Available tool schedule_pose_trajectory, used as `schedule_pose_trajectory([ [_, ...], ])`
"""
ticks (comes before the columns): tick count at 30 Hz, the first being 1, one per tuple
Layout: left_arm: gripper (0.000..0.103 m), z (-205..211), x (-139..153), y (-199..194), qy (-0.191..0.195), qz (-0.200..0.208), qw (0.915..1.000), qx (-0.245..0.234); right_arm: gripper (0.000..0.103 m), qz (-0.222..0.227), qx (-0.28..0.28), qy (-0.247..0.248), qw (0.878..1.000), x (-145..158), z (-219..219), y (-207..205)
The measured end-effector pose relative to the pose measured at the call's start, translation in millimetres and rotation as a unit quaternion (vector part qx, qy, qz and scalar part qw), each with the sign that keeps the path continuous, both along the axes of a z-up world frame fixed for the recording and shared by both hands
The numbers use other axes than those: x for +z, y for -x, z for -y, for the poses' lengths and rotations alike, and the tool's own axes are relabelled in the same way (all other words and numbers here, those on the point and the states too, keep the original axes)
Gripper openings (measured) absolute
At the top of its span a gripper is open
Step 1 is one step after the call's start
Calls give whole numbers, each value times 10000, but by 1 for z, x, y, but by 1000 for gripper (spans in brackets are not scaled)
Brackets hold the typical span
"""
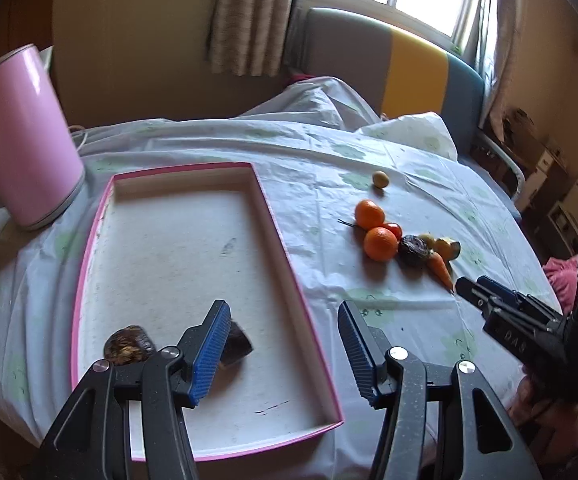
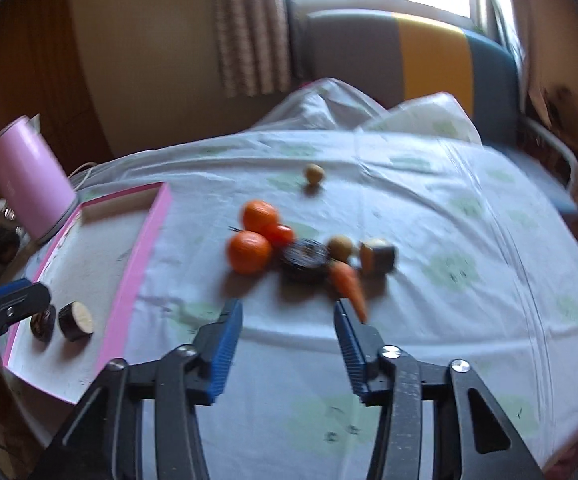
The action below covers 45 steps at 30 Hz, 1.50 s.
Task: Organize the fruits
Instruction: 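Move both open grippers back toward the remaining produce, then grasp a mandarin orange with the left gripper while the right gripper grasps the carrot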
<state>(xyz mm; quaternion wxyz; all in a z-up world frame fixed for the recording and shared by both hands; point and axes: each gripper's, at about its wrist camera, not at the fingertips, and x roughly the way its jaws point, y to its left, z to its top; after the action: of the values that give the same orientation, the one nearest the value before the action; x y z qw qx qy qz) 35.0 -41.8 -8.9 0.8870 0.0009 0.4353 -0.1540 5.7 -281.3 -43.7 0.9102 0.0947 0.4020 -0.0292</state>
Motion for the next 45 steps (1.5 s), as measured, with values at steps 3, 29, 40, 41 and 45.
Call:
schedule_pose_trajectory([
  [3, 57, 16, -4, -3, -43, -84, 9997, -211, 40, -87, -188, -68, 9998, -6, 24, 2],
  [29, 55, 110, -47, -77, -37, -909, 9936, -673, 18, -422, 642, 84, 9970, -47, 30, -55],
  [40, 55, 131, -62, -110, 21, -1023, 9930, -583, 20, -471, 704, -52, 9964, -48, 33, -59],
  [41, 55, 132, -63, -113, 25, -1043, 9929, -580, 23, -471, 704, -52, 9964, -48, 33, -59],
  [45, 39, 134, -72, -114, 139, -1175, 9904, -715, 26, -435, 667, -56, 9968, -49, 30, -58],
])
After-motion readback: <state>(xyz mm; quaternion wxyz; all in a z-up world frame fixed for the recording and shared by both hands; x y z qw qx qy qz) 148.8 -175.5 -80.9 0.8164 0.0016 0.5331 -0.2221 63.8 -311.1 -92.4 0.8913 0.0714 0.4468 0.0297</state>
